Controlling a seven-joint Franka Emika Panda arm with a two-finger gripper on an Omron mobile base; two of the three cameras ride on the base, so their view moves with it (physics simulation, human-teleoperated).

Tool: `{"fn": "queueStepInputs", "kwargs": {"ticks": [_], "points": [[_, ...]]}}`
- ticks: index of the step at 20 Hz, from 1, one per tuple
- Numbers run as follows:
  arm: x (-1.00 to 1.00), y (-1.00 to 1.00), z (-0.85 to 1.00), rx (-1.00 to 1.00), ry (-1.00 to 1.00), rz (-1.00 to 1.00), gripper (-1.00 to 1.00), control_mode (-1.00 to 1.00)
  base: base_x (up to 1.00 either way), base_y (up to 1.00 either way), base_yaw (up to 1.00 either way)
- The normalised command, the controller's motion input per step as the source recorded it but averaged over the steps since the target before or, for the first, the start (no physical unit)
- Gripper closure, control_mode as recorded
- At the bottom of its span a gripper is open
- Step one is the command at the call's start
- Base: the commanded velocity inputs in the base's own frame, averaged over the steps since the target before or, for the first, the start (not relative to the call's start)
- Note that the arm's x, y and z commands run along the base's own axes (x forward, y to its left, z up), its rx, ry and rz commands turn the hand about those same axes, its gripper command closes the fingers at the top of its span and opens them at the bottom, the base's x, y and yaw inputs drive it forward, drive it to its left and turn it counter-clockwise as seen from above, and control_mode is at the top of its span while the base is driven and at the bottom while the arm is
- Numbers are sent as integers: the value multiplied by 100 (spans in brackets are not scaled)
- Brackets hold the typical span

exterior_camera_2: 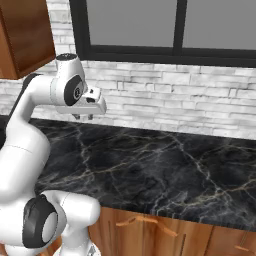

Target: Close all open cabinet doors.

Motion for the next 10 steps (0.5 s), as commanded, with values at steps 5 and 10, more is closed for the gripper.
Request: {"fn": "queueStepInputs", "kwargs": {"ticks": [5,10], "points": [[-8,0,0,0,-8,0,-100,-100,0,0,0],[-8,0,0,0,-11,0,-100,-100,0,0,0]]}}
